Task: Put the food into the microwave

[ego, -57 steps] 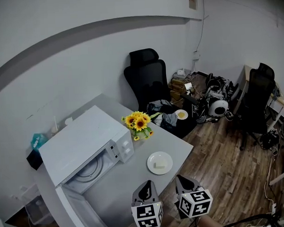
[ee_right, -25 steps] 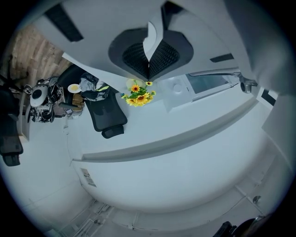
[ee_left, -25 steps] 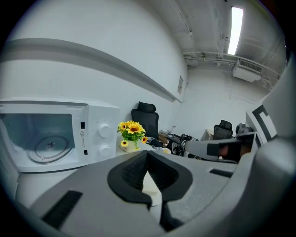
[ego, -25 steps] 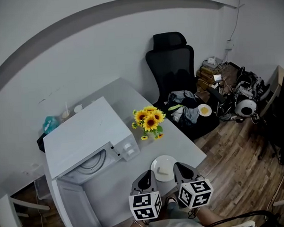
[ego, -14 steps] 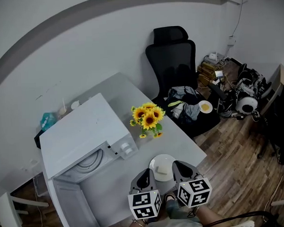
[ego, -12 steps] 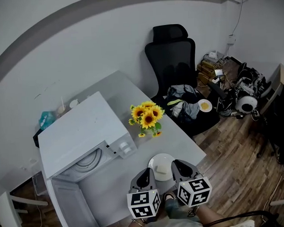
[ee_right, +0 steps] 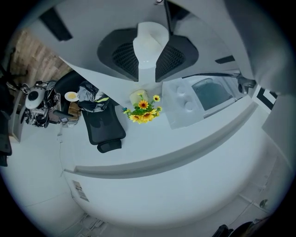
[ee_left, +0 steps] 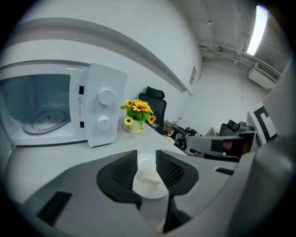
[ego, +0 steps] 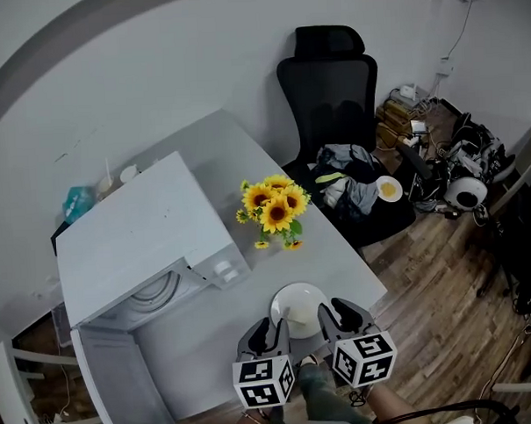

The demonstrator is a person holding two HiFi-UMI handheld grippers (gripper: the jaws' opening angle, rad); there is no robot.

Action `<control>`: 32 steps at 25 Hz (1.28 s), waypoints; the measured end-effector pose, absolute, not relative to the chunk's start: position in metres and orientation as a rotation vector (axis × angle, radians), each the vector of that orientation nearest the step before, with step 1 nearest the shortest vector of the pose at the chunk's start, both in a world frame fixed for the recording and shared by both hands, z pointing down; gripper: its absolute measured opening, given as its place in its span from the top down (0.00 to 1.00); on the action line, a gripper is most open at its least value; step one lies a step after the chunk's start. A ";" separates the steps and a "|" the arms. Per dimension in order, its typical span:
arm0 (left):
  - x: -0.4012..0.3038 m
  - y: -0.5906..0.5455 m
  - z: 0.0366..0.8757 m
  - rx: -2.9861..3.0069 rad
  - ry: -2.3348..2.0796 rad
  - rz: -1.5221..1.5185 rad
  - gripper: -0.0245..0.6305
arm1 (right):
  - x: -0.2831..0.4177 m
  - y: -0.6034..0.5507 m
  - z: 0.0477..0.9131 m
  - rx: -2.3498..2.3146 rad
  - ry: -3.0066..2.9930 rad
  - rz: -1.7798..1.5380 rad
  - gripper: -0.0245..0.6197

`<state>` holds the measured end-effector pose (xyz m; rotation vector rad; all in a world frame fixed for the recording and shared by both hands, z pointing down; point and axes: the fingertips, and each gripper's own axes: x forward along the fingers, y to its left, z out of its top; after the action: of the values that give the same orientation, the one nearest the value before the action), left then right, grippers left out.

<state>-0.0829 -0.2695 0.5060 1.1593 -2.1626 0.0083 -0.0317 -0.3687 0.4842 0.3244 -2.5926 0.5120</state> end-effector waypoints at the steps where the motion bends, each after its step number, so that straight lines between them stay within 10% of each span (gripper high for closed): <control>1: -0.084 -0.269 0.512 1.144 -2.160 0.008 0.79 | -0.031 -0.372 0.491 0.326 -2.579 0.519 0.80; 32: -0.104 -0.263 0.628 0.885 -2.010 -0.098 0.79 | -0.029 -0.405 0.620 0.366 -2.298 0.532 0.81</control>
<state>-0.1035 -0.2632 0.6278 0.8847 -2.0105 -0.0984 -0.0291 -0.4047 0.6204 0.3660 -2.2984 0.5316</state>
